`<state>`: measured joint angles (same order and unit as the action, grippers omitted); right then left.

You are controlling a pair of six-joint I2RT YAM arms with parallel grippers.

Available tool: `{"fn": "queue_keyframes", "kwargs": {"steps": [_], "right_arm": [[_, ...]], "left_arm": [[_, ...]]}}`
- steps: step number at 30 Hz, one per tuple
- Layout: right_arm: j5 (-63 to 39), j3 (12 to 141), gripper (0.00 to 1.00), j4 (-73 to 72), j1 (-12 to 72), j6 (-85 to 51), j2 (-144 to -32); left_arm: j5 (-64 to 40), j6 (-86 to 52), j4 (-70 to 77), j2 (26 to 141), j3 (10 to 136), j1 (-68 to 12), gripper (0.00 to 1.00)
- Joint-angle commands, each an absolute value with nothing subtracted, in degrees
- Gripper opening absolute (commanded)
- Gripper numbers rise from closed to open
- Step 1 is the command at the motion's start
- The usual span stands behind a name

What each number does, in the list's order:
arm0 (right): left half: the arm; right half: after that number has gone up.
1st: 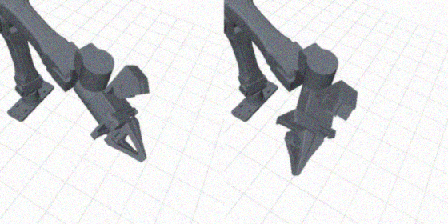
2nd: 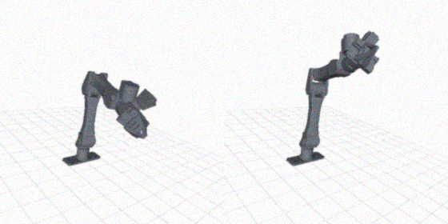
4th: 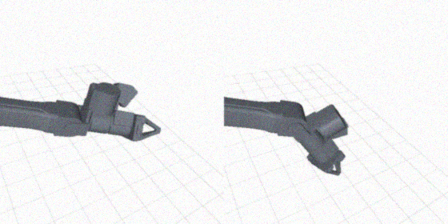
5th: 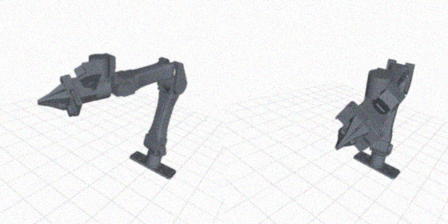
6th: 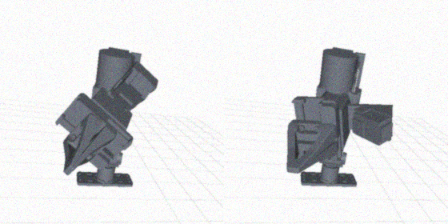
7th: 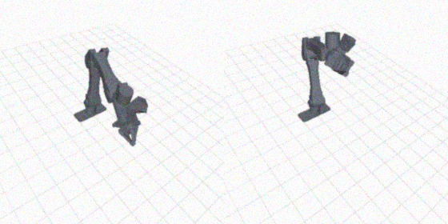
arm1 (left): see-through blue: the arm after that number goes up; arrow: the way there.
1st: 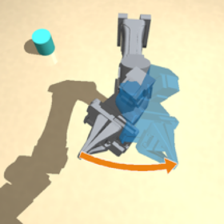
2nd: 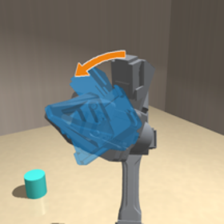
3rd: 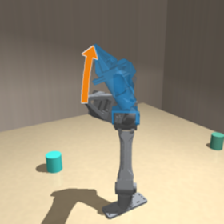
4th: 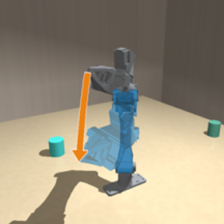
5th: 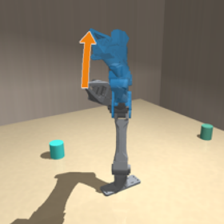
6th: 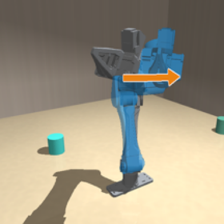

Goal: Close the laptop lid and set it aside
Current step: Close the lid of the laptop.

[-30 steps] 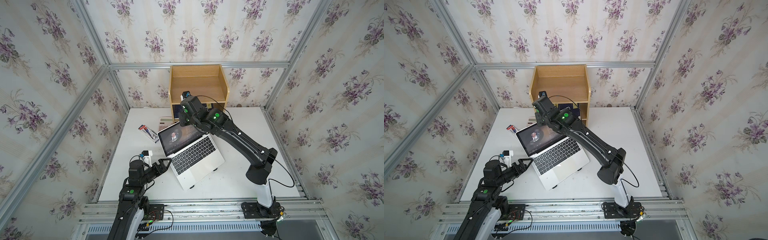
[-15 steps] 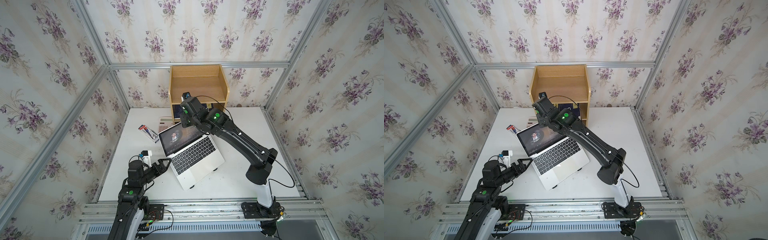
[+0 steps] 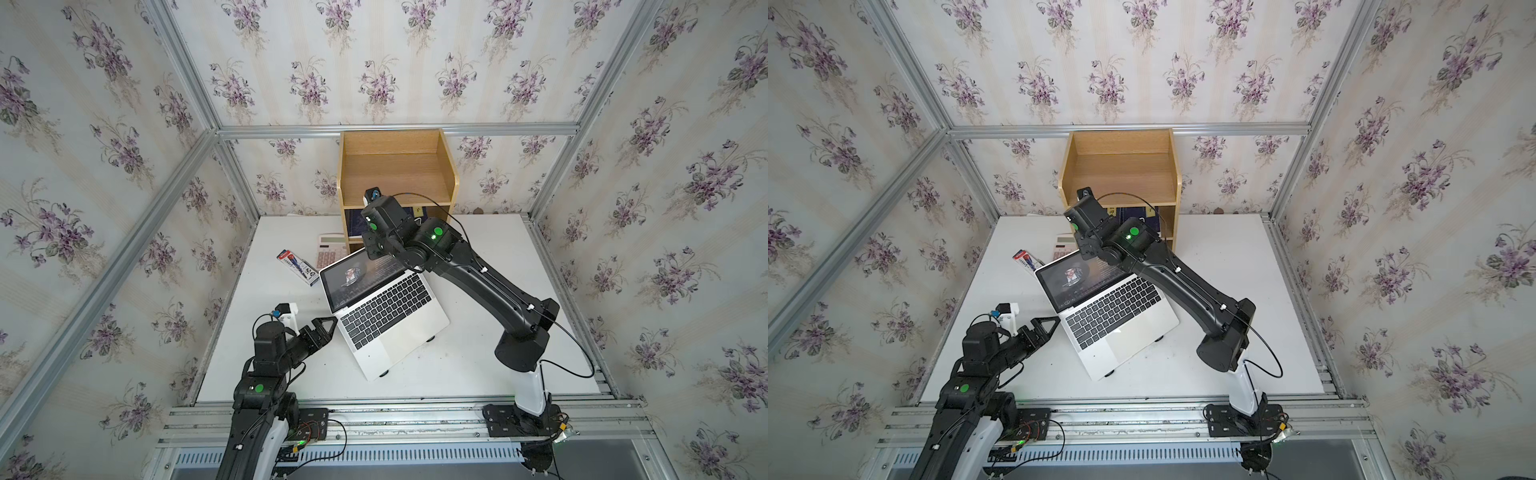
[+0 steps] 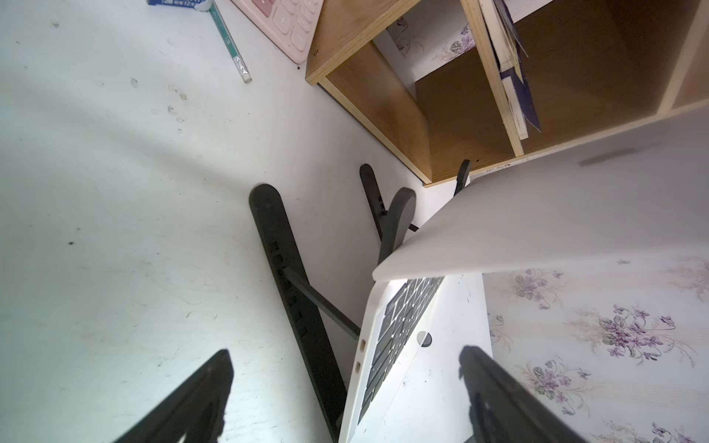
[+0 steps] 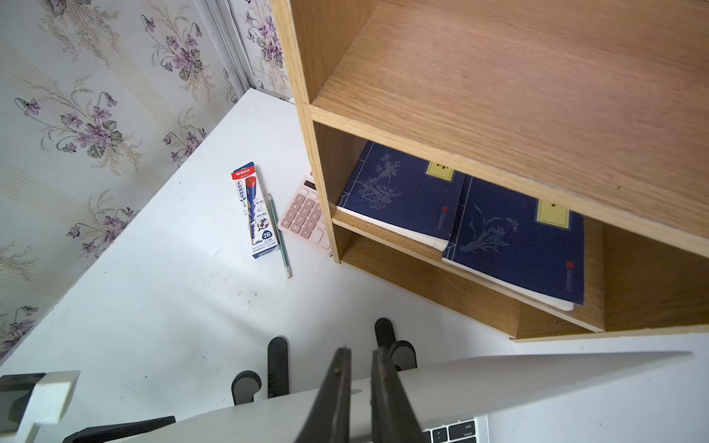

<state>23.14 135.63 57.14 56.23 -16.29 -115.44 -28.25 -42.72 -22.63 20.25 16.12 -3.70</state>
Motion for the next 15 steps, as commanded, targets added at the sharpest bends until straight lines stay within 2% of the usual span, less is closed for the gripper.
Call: {"fn": "queue_keyframes", "kwargs": {"steps": [1,15], "right_arm": [[23.73,133.83,0.17,64.52,56.37,-16.19,-114.43],[22.50,119.48,0.17,62.38,57.33,-17.30,-106.26]], "left_arm": [[-25.34,-41.83,-24.81,19.75,17.07,-3.61,0.94],[-19.19,-42.31,-29.98,19.13,18.55,-3.61,0.94]]}}
